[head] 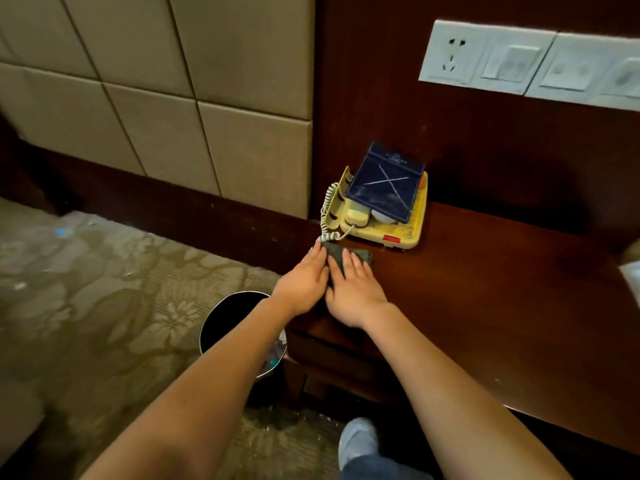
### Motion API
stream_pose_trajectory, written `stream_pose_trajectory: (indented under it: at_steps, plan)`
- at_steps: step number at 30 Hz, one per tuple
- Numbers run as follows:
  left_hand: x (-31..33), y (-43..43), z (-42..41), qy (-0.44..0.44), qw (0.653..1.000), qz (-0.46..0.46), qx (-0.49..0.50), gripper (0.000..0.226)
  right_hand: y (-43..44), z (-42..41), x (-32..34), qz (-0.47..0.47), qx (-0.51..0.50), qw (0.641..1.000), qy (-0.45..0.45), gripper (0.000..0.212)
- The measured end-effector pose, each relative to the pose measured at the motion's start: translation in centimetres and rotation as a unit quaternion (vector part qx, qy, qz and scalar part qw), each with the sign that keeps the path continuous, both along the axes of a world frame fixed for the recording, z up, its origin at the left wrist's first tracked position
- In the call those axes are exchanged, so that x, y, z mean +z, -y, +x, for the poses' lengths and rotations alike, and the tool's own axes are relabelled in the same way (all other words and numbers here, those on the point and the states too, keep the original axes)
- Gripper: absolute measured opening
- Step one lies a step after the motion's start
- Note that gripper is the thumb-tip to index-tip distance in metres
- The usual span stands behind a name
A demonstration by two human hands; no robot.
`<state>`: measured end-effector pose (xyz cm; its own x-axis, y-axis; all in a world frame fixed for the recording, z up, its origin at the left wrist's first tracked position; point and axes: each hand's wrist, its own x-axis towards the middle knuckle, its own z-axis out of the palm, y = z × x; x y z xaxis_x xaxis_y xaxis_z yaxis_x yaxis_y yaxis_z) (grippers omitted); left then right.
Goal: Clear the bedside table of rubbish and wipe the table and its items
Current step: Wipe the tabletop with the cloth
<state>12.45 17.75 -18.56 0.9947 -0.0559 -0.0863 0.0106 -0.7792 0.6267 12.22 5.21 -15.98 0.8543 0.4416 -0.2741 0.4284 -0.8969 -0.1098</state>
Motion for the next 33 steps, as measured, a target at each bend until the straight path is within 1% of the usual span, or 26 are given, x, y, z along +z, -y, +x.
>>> stream_pose_trajectory:
  at_steps: [2, 4, 5, 9, 14, 16, 19, 21, 23, 25, 27, 30, 32, 33]
  plan:
    - [-0.2, -0.4, 1.2, -0.020, 0.992, -0.103, 0.075, 0.046, -1.1, 0.8, -0.1, 0.001, 0.002, 1.000, -0.001, 0.062]
    - [0.0, -0.7, 1.9, -0.044, 0.966, -0.214, 0.136, 0.038, -1.9, 1.1, -0.2, 0.003, 0.000, 1.000, -0.001, 0.062]
    - [0.2, -0.8, 1.9, -0.052, 0.955, -0.251, 0.149, 0.035, -2.0, 1.1, -0.3, 0.004, 0.000, 1.000, -0.001, 0.062]
    - [0.1, -1.0, 0.3, -0.057, 0.944, -0.290, 0.147, 0.028, -2.0, 0.6, -0.4, 0.006, 0.009, 1.000, 0.002, 0.060]
    - [-0.1, -1.3, -3.4, -0.091, 0.910, -0.352, 0.201, 0.027, -2.7, -2.3, -0.6, 0.025, 0.029, 0.999, 0.005, 0.058]
    - [-0.1, -1.2, -5.1, -0.092, 0.908, -0.350, 0.211, 0.029, -3.0, -3.7, -0.5, 0.032, 0.038, 0.999, 0.008, 0.058]
    - [-0.2, -0.9, -8.0, -0.094, 0.891, -0.366, 0.252, 0.031, -3.4, -6.2, -0.6, 0.038, 0.052, 0.998, 0.013, 0.058]
    - [-0.2, -0.2, -9.9, -0.068, 0.895, -0.356, 0.259, 0.031, -3.4, -7.8, -0.9, 0.026, 0.059, 0.998, 0.026, 0.061]
    - [-0.2, 1.1, -11.7, -0.035, 0.903, -0.336, 0.266, 0.036, -3.0, -9.2, -1.1, 0.007, 0.067, 0.997, 0.038, 0.070]
    - [-0.3, 2.5, -13.0, -0.014, 0.897, -0.336, 0.288, 0.040, -2.4, -10.2, -1.1, -0.010, 0.078, 0.996, 0.050, 0.076]
    - [-0.1, 4.1, -13.8, -0.014, 0.864, -0.385, 0.324, 0.044, -1.4, -11.0, -0.9, -0.017, 0.085, 0.994, 0.066, 0.077]
    - [1.2, 6.6, -14.3, -0.027, 0.802, -0.459, 0.381, 0.051, 0.6, -11.4, -0.6, -0.024, 0.094, 0.992, 0.076, 0.075]
    - [2.2, 8.1, -15.0, -0.027, 0.787, -0.482, 0.385, 0.051, 1.8, -11.7, -0.7, -0.025, 0.096, 0.992, 0.082, 0.077]
    - [2.6, 8.7, -15.2, -0.031, 0.783, -0.492, 0.380, 0.051, 2.2, -11.8, -0.8, -0.046, 0.100, 0.990, 0.086, 0.079]
